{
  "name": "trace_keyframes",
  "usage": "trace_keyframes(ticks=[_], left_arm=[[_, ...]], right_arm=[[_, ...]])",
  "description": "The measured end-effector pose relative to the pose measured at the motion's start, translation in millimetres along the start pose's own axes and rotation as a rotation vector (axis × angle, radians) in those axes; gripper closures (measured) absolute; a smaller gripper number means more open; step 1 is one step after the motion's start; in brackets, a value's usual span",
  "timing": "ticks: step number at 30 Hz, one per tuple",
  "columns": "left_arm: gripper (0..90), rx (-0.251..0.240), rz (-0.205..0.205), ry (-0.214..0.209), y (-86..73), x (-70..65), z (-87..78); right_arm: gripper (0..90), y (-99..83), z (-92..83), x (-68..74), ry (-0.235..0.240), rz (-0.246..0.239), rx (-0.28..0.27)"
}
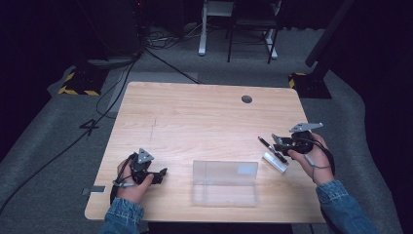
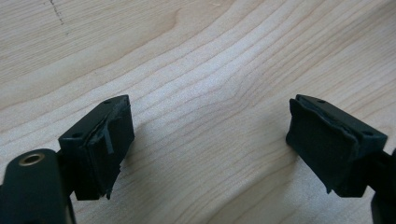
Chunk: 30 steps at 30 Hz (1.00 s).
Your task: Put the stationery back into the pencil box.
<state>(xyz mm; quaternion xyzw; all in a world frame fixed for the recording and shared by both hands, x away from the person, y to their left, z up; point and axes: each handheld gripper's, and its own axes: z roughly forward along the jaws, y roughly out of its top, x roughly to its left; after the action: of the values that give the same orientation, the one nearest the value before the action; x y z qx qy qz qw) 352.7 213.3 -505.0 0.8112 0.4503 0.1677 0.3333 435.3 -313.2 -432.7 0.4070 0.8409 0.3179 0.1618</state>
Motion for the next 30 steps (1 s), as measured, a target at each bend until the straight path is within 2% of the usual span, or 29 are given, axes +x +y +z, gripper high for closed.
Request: trace_keyframes(ticks=[12,14,20,26,30], left_arm=[[14.7,0.001,0.005,0.002,0.1,0.0,0.0],[14.8,0.001,0.005,0.002,0.1,0.0,0.0],[14.8,0.001,0.006,0.002,0.1,0.0,0.0],[14.7,0.002,0.006,0.001,0.2,0.0,0.0],[14.7,0.002,0.006,0.000,0.3,0.0,0.1]], right_arm=[[63.4,19.1,28.9,3.3,-0.005,-0.023,0.130],[66.8,21.7,39.1,3.1,-0.013,-0.015,0.174],[68.1,25.4,52.5,2.6,-0.021,-0.018,0.221],[69.7,28.3,67.9,-0.2,-0.027,-0.013,0.292],[72.7,27.6,72.5,-0.9,-0.019,-0.003,0.305]])
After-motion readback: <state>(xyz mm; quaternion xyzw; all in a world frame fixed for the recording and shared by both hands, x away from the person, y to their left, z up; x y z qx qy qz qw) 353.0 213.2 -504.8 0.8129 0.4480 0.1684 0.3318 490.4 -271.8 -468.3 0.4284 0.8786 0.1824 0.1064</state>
